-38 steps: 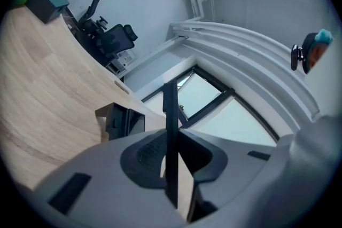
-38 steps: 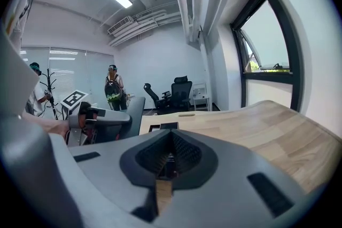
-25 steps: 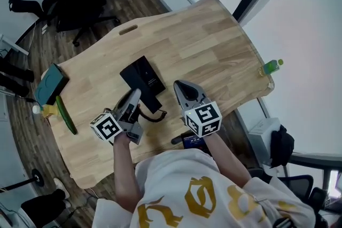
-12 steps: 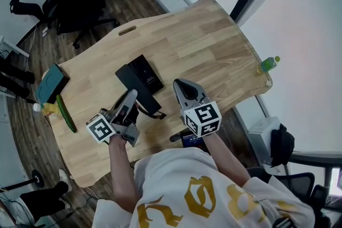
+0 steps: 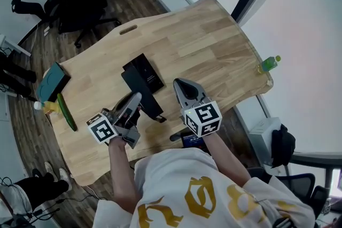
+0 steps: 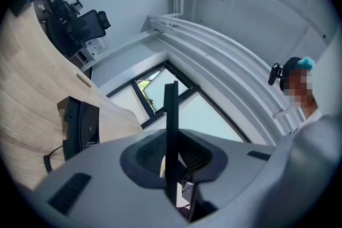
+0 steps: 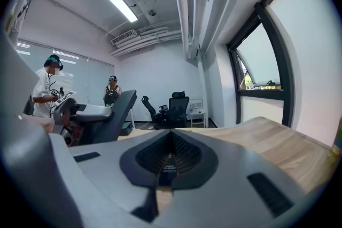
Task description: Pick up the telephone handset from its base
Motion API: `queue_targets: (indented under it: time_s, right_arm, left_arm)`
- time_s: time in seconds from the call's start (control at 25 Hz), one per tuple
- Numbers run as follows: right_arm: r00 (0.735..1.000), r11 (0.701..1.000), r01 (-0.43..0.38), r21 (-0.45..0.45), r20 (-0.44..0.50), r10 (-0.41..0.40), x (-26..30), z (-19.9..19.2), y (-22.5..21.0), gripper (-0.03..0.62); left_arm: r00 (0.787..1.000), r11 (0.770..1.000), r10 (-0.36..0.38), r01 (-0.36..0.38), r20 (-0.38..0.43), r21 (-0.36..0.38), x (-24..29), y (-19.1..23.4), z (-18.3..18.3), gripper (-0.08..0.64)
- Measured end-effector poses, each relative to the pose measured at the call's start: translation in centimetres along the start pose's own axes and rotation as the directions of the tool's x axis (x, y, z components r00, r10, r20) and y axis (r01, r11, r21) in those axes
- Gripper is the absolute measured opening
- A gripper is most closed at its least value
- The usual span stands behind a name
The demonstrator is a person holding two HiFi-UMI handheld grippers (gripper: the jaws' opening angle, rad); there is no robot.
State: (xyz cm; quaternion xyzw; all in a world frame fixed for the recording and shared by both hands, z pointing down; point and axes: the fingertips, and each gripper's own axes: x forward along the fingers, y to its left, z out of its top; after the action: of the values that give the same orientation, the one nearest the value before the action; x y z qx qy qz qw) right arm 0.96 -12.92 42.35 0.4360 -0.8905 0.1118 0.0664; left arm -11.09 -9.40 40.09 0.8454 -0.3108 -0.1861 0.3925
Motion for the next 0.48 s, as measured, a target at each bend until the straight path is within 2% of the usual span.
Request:
queue_targets:
  time_s: [0.48]
  right_arm:
    - [1.000,1.000,-0.005,-0.011,-0.014,0.005,0.15,-0.20,0.07,0.005]
  left_arm:
    - [1.000,1.000,0.002,-0.002,-0.014,-0.015,-0.01,0.41,-0.37,0.072]
